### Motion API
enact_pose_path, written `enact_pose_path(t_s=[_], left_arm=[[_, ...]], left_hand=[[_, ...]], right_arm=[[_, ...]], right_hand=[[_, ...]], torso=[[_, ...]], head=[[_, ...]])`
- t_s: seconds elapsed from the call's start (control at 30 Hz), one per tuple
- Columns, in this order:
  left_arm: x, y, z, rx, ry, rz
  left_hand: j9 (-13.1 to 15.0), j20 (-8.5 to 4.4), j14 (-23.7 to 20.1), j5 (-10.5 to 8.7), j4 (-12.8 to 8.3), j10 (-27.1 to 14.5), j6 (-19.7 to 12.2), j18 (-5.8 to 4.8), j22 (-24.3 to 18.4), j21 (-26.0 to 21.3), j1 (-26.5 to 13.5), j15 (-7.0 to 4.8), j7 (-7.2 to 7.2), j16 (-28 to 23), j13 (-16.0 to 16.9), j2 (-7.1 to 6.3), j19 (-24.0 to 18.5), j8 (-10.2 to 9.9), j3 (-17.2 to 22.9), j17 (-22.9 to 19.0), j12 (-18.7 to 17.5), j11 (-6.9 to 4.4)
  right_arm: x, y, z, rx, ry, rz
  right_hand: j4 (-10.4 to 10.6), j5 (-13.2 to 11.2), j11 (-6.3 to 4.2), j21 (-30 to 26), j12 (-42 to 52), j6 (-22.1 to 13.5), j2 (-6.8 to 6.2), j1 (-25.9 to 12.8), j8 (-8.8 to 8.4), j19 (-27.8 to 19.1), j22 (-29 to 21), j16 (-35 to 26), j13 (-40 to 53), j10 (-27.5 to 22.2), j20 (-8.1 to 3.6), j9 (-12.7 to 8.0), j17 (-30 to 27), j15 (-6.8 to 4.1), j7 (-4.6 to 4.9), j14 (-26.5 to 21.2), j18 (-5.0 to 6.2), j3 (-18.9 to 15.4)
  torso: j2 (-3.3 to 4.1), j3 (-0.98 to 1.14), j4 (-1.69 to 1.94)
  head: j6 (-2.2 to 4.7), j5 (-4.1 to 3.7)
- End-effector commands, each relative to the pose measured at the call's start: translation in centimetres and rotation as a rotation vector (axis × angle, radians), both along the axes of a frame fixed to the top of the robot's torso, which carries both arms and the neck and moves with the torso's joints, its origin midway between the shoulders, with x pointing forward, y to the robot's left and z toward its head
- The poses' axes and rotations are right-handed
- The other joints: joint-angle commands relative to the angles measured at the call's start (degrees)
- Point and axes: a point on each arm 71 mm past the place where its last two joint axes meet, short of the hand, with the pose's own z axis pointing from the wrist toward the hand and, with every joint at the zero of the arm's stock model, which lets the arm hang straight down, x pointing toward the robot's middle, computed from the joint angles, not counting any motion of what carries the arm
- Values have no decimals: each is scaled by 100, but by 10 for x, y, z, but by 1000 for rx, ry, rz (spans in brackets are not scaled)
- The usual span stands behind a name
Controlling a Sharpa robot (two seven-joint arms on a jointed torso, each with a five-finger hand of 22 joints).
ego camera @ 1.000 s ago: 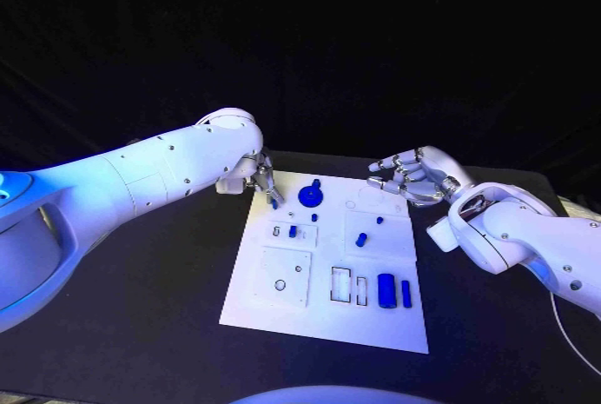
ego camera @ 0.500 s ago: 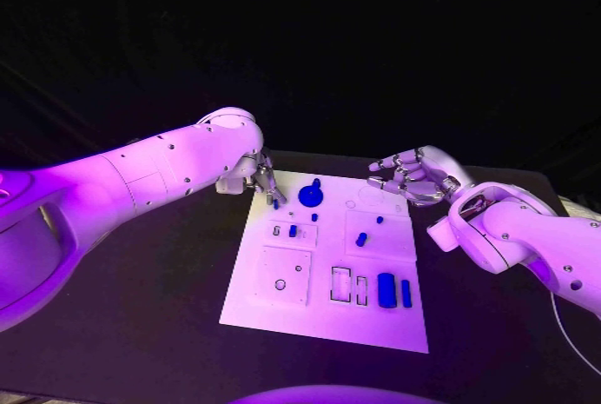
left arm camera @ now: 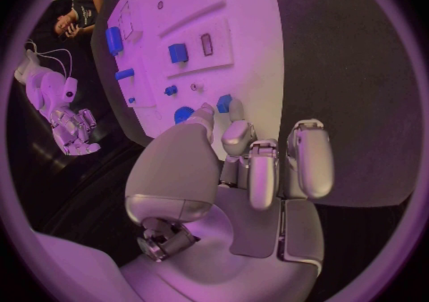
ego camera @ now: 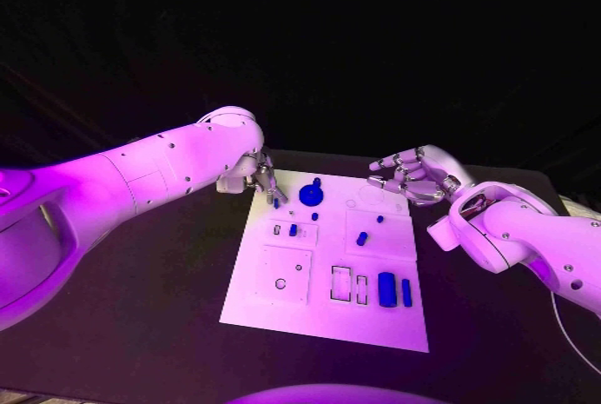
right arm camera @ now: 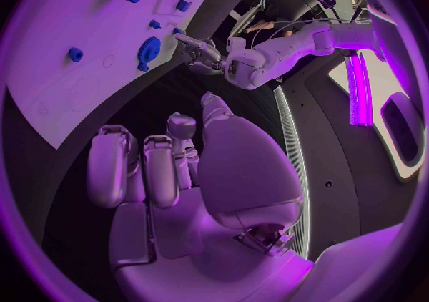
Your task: Assemble the parts on the task board
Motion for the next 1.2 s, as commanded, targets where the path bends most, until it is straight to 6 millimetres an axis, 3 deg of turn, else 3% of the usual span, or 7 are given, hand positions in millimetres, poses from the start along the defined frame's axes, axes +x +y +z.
enact_pose_path(t_s=[0.03,0.33,0.47,0.7,0.77,0.93,1.2], left_arm=[[-1,-2,-1,-12,18,-13],[-1,-3,-1,-22,14,-6],[0,-3,-1,-23,12,-4],[0,-4,-1,-34,8,-6],[0,-3,0,-47,-1,-7],[-3,-3,2,-98,-28,-11],[-17,0,9,-205,-84,-19]], left_hand=[[14,-32,601,4,-119,36,12,62,260,11,221,-67,-22,17,5,96,35,24,105,1506,18,-14],[10,-75,601,35,-457,-6,-90,65,263,-8,832,-106,-50,17,-35,241,30,-16,697,1506,-48,-46],[5,-80,601,52,-607,-31,-145,65,263,-20,1011,-105,-42,17,-69,209,26,-41,1093,1506,-97,-45],[37,-54,601,99,-823,-27,-204,68,269,-45,915,-66,18,17,-121,-116,19,-35,2032,1506,-163,-10],[84,-38,601,177,-965,-11,-226,67,281,-49,800,-56,22,17,-132,-281,21,1,2490,1506,-176,24],[206,-24,601,376,-1161,46,-229,66,305,-49,555,-38,43,17,-119,-461,30,134,3052,1506,-155,30],[311,-22,601,611,-1367,97,-215,62,336,-41,332,-46,29,17,-121,-614,43,258,3408,1506,-140,5]], right_arm=[[0,2,0,-4,-1,14],[-1,2,0,-4,-1,15],[-1,2,0,-4,-1,16],[-1,2,0,-4,1,17],[-1,2,0,-5,1,17],[-1,1,-1,-5,3,17],[-1,-1,-1,-3,7,13]], right_hand=[[-25,0,-7,-40,39,36,77,-1,21,-6,-7,-36,6,4,-23,7,412,-34,2,347,53,-9],[-25,0,-7,-40,39,36,77,-1,21,-6,-7,-36,6,4,-23,7,412,-34,2,347,53,-9],[-25,0,-7,-40,39,36,77,-1,21,-6,-7,-36,6,4,-23,7,412,-34,2,347,53,-9],[-22,0,-8,-38,67,43,85,-6,25,-4,-3,-36,26,19,-24,9,415,-35,1,348,52,-17],[-22,0,-8,-38,67,43,85,-6,25,-4,-3,-36,26,19,-24,9,415,-35,1,348,52,-17],[-22,0,-8,-38,67,43,85,-6,25,-4,-3,-36,26,19,-24,9,415,-35,1,348,52,-17],[-22,0,-8,-38,67,43,85,-6,25,-4,-3,-36,26,19,-24,9,415,-35,1,348,52,-17]], torso=[[-1,0,-1],[1,0,0],[-3,2,-6],[-6,-1,-1],[-8,1,-2],[-5,1,3],[-7,5,7]], head=[[-7,-7],[-12,-4],[-18,4],[-19,-4],[-18,-8],[-9,-17],[-9,-18]])
